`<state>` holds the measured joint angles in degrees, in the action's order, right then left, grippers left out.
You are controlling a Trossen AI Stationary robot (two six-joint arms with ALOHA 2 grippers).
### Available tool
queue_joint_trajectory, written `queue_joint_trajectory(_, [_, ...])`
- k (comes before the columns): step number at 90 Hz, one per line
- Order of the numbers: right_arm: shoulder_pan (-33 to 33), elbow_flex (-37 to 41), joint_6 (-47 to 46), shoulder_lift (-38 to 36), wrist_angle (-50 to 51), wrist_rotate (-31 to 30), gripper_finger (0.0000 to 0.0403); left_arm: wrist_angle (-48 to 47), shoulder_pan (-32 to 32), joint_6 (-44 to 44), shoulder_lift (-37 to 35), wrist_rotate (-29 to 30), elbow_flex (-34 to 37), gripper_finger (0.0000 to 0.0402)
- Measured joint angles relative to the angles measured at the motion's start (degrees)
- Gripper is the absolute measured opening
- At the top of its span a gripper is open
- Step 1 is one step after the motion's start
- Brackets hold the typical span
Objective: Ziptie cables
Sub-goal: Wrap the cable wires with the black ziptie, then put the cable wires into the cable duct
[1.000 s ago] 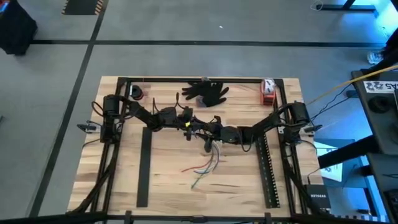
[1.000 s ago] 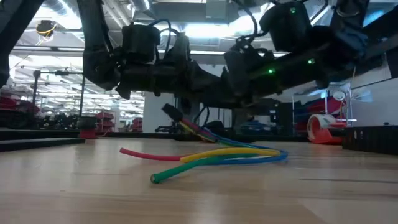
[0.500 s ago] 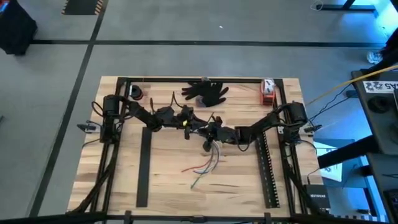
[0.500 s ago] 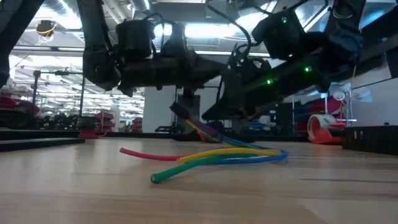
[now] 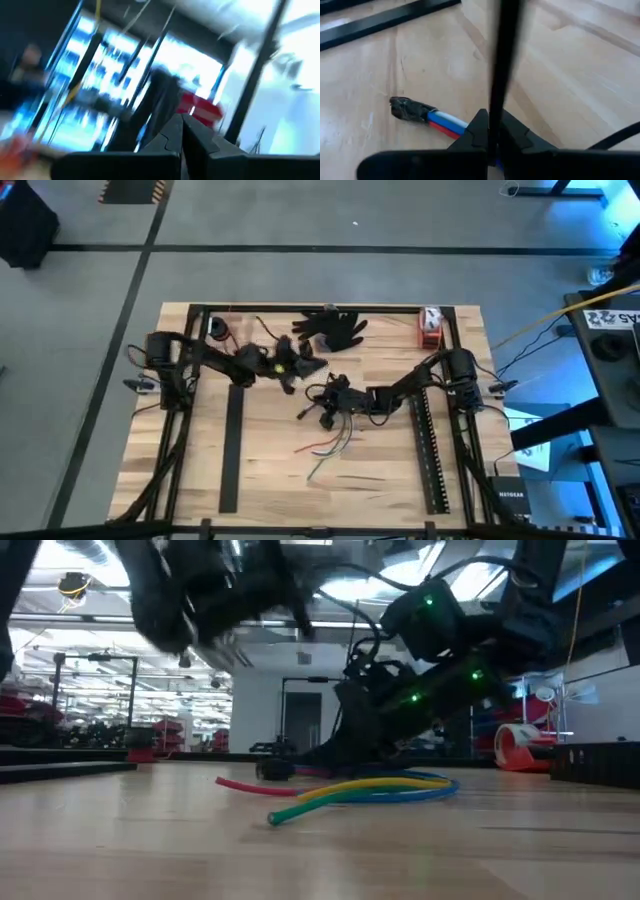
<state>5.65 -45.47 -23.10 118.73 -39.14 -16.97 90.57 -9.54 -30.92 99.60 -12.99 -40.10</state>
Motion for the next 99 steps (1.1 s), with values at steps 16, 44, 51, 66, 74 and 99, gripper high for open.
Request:
queue_joint_trajectory(16, [0.0,-1.1,-1.2,0.7,0.6,0.5,0.0015,-11.9,0.0,5.8,-6.2,-1.3,0.2,0.0000])
queue_joint_trajectory(44, [0.0,-3.9,-0.6,-0.5,2.9,4.9,0.0086,-47.5,-1.9,8.7,-13.5,-3.9,0.3,0.0037])
queue_joint_trajectory(51, [0.0,-4.3,-0.4,-2.0,4.9,5.3,0.0113,-56.6,-2.7,9.1,-16.0,-5.3,0.3,0.0063])
queue_joint_trajectory(66, [0.0,-4.4,2.0,-8.7,8.3,5.3,0.0164,-72.2,-3.5,12.0,-24.4,-6.5,0.3,0.0114])
queue_joint_trajectory(74, [0.0,-4.4,6.1,-12.6,11.6,5.0,0.0181,-82.0,-3.7,16.9,-29.2,-6.0,0.3,0.0130])
queue_joint_trajectory(99, [-0.5,-4.4,8.2,-27.4,33.1,4.3,0.0188,-100.4,-3.0,22.4,-36.0,-2.7,0.3,0.0134])
